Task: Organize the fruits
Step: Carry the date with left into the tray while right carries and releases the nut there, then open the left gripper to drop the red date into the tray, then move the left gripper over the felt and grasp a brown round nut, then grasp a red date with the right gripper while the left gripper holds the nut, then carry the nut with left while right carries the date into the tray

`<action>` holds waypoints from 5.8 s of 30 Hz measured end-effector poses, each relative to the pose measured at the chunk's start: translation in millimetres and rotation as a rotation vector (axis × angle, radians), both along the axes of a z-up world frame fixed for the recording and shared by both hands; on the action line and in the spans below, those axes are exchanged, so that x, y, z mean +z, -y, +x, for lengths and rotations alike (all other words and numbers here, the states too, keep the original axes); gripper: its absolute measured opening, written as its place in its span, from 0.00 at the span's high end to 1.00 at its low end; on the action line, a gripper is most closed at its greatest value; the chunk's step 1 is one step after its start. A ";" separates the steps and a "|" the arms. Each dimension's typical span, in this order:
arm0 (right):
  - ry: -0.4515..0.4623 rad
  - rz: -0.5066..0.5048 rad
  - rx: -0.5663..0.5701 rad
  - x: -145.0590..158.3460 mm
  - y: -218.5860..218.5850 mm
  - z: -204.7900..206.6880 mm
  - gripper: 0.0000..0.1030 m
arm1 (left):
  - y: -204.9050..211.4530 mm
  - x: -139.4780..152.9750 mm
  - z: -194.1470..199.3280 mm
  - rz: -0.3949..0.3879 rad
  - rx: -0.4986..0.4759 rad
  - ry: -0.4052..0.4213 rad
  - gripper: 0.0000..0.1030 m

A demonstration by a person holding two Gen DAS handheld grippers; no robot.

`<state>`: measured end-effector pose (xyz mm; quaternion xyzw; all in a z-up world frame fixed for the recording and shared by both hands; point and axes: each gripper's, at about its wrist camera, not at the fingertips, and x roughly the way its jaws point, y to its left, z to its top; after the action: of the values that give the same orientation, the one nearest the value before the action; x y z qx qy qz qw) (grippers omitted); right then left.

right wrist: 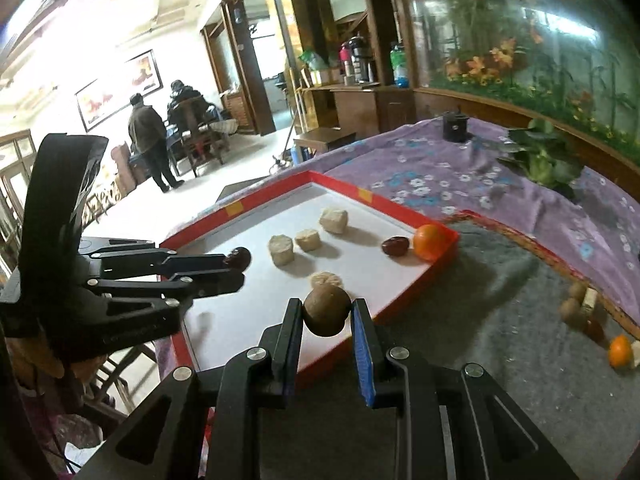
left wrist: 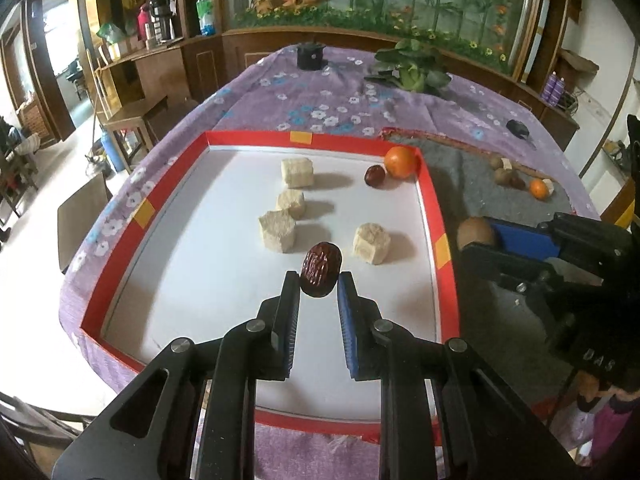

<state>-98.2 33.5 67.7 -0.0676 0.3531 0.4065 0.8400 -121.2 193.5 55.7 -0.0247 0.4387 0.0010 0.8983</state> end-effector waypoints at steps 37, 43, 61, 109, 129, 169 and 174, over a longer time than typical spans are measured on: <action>-0.052 -0.050 0.042 -27.9 -30.7 18.9 0.65 | -12.6 -23.2 27.2 0.028 0.148 -0.052 0.57; -0.028 -0.009 -0.024 -16.6 -0.8 17.9 0.63 | 1.4 -9.0 26.3 0.057 0.154 -0.010 0.56; 0.044 0.061 -0.307 4.0 141.8 30.1 0.51 | 109.1 14.1 62.8 0.018 -0.022 0.034 0.56; -0.034 0.045 -0.287 -20.6 214.5 83.3 0.50 | 204.1 -28.4 156.3 -0.042 -0.191 -0.062 0.80; 0.019 -0.443 -0.022 -58.0 154.9 156.8 0.80 | 172.9 -17.1 134.1 -0.099 -0.139 -0.037 0.80; -0.062 0.088 -0.097 -1.6 62.3 22.5 0.83 | 55.4 7.5 25.4 0.029 0.071 0.083 0.79; -0.056 0.076 -0.095 -1.9 53.2 20.5 0.83 | 42.9 6.9 18.2 0.025 0.094 0.083 0.79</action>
<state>-77.7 -19.7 65.8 -0.0076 0.3635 0.3807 0.8502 -103.0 150.6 62.6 -0.0342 0.3994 0.0478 0.9149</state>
